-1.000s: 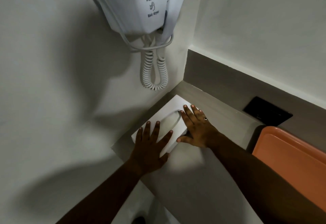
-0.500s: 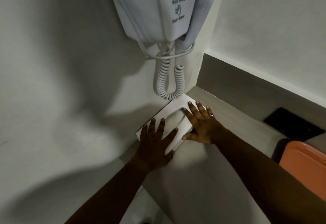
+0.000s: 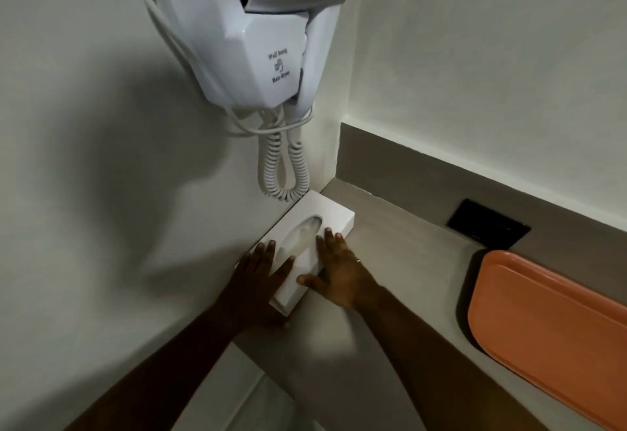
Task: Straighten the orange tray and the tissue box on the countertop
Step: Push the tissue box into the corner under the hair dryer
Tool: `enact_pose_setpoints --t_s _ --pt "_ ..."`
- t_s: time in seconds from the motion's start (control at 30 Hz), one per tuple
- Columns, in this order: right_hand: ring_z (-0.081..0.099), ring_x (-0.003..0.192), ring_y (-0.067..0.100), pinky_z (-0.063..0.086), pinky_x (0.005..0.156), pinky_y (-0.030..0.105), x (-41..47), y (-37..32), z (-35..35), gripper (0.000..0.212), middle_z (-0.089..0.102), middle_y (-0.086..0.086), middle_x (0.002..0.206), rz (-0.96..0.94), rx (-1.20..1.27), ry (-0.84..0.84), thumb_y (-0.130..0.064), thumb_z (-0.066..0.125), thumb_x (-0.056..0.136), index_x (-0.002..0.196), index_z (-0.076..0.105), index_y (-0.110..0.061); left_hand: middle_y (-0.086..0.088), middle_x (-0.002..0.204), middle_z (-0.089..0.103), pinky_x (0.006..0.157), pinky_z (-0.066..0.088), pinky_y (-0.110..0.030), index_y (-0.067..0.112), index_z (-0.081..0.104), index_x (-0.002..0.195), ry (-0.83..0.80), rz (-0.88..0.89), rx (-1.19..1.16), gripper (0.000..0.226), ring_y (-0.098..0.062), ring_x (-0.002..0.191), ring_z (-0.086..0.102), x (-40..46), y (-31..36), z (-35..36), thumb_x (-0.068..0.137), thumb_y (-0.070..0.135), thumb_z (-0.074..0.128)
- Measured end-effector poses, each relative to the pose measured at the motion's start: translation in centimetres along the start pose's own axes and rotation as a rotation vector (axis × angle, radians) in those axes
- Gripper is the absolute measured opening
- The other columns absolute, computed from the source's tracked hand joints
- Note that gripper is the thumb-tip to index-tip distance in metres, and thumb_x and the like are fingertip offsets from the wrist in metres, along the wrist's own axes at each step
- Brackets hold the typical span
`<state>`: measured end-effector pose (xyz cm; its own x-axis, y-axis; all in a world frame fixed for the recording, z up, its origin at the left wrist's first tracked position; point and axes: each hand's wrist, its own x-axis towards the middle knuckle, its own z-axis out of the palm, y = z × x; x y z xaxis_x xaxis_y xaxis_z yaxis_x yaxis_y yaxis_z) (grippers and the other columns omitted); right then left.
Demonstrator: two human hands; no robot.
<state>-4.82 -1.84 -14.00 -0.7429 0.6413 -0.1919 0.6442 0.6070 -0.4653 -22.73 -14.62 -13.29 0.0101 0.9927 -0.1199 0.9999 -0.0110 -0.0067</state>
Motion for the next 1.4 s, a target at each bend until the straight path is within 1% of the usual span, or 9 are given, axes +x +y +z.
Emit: enact_pose_setpoints --t_s 0.07,0.17,0.3,0.4,0.5,0.57,0.93,1.17,1.4 --pt "-0.020 0.149 0.026 -0.007 0.119 0.039 -0.7 -1.2 1.1 0.125 -0.021 0.008 0.162 -0.004 0.008 -0.007 -0.083 0.055 0.074 0.155 -0.010 -0.015 -0.037 0.133 0.047 0.087 0.046 -0.066 0.008 0.050 0.134 -0.007 0.015 0.039 0.114 -0.054 0.119 0.048 -0.5 -1.0 -0.4 0.043 0.067 0.085" --pt "-0.030 0.143 0.023 -0.011 0.117 0.039 -1.4 -2.4 2.5 0.139 -0.031 0.009 0.157 0.006 -0.003 0.028 -0.088 0.059 0.064 0.153 -0.018 -0.012 -0.035 0.129 0.053 0.084 0.052 -0.060 0.010 0.049 0.134 0.003 0.057 0.076 0.107 -0.050 0.115 0.054 -0.3 -1.7 -0.6 0.047 0.056 0.090" --pt "-0.030 0.143 0.030 -0.012 0.118 0.042 -2.0 -3.6 3.6 0.134 -0.033 0.014 0.155 0.030 -0.065 0.098 -0.084 0.057 0.072 0.151 -0.018 -0.007 -0.034 0.130 0.052 0.087 0.051 -0.060 0.013 0.034 0.136 0.053 0.136 0.089 0.104 -0.050 0.117 0.053 0.1 -2.0 -0.6 0.054 0.050 0.087" --pt "-0.032 0.141 0.029 -0.010 0.119 0.043 -2.0 -4.1 3.7 0.130 -0.033 0.014 0.155 0.052 -0.091 0.103 -0.082 0.056 0.075 0.152 -0.018 -0.006 -0.035 0.128 0.054 0.084 0.052 -0.061 0.012 0.039 0.134 0.037 0.140 0.098 0.107 -0.051 0.114 0.054 0.3 -2.2 -0.4 0.047 0.047 0.091" --pt "-0.031 0.143 0.029 -0.011 0.119 0.042 -2.0 -4.1 3.7 0.129 -0.033 0.013 0.155 0.055 -0.097 0.098 -0.083 0.053 0.076 0.152 -0.017 -0.007 -0.034 0.126 0.056 0.084 0.052 -0.059 0.011 0.056 0.129 0.006 0.128 0.104 0.103 -0.050 0.112 0.057 0.6 -2.3 -0.2 0.041 0.050 0.092" --pt "-0.032 0.143 0.028 -0.012 0.118 0.040 -1.9 -4.0 3.8 0.128 -0.034 0.011 0.155 0.061 -0.107 0.098 -0.085 0.050 0.075 0.153 -0.018 -0.009 -0.034 0.126 0.056 0.085 0.052 -0.057 0.011 0.060 0.126 -0.009 0.117 0.112 0.102 -0.048 0.113 0.057 0.8 -2.3 -0.2 0.038 0.053 0.091" --pt "-0.030 0.145 0.028 -0.010 0.119 0.040 -0.6 -2.7 3.7 0.127 -0.036 0.008 0.155 0.076 -0.125 0.109 -0.089 0.044 0.073 0.152 -0.021 -0.013 -0.030 0.138 0.048 0.095 0.046 -0.057 0.013 0.050 0.136 0.025 0.144 0.076 0.105 -0.046 0.125 0.047 2.0 -2.4 -0.2 0.047 0.051 0.091" --pt "-0.030 0.144 0.025 -0.010 0.116 0.037 1.1 -0.7 2.2 0.129 -0.035 0.007 0.156 0.094 -0.111 0.103 -0.086 0.051 0.073 0.152 -0.020 -0.013 -0.029 0.136 0.051 0.093 0.047 -0.055 0.013 0.052 0.134 0.036 0.149 0.066 0.106 -0.046 0.123 0.050 5.0 -2.0 -0.5 0.043 0.051 0.093" --pt "-0.031 0.143 0.025 -0.009 0.118 0.038 2.7 1.8 0.7 0.130 -0.038 0.006 0.153 0.067 -0.110 0.089 -0.085 0.052 0.073 0.151 -0.022 -0.013 -0.027 0.149 0.033 0.105 0.034 -0.056 0.016 0.035 0.144 0.048 0.133 0.040 0.105 -0.046 0.135 0.032 8.3 -1.8 -0.2 0.060 0.049 0.087"
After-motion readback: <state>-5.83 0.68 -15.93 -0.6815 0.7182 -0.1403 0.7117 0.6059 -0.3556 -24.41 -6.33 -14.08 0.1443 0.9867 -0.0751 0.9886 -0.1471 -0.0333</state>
